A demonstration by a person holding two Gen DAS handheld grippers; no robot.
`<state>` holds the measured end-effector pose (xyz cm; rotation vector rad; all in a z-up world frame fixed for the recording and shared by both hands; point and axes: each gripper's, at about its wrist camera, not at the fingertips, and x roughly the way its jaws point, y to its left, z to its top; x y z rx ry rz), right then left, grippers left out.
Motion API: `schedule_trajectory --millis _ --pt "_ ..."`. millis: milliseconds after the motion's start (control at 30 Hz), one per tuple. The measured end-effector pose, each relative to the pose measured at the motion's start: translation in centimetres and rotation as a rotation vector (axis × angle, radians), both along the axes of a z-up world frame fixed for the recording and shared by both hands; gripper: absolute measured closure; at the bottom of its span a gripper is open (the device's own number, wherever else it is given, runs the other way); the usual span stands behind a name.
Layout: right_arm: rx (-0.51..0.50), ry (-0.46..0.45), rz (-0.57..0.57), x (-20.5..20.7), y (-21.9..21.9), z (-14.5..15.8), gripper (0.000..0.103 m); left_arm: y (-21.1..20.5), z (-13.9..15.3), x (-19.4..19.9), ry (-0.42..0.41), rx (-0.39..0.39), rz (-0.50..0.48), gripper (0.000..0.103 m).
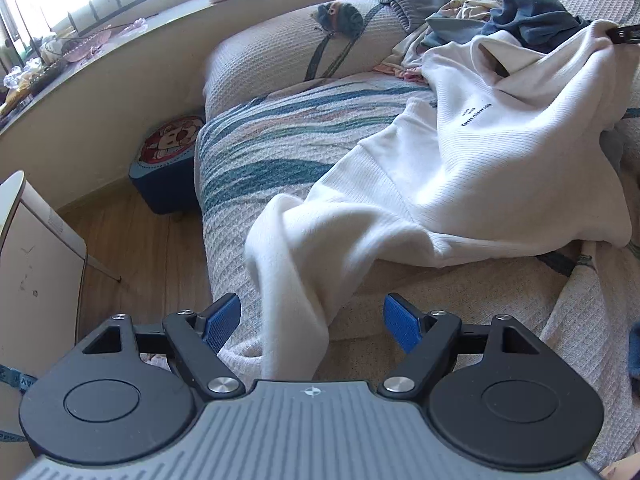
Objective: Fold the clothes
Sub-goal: 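Grasp the white sweatshirt hem with the right gripper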
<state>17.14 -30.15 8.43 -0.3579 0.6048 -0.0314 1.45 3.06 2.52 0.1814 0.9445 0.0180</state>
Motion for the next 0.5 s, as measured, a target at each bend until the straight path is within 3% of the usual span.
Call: schedule_trajectory --millis 133,267,400,467,500 --pt "-0.004 0.083 -0.043 4.0 0.8 -4.6 0.093 0.6 -0.1 -0.2 0.001 0.001 0.022 0.026" --pt "-0.089 0.133 -0.069 6.1 1.5 -8.1 0.092 1.2 -0.2 -0.3 0.006 0.004 0.038 0.026" --pt "-0.139 0.175 -0.033 6.5 2.0 -7.7 0.088 1.6 -0.3 -0.2 0.006 -0.004 0.043 0.026" --pt "-0.138 0.164 -0.020 5.3 2.0 -6.2 0.082 1.7 -0.2 -0.4 -0.001 -0.008 0.040 0.025" --pt "-0.131 0.152 -0.013 4.4 1.9 -5.4 0.073 1.7 -0.1 -0.5 -0.003 -0.011 0.038 0.025"
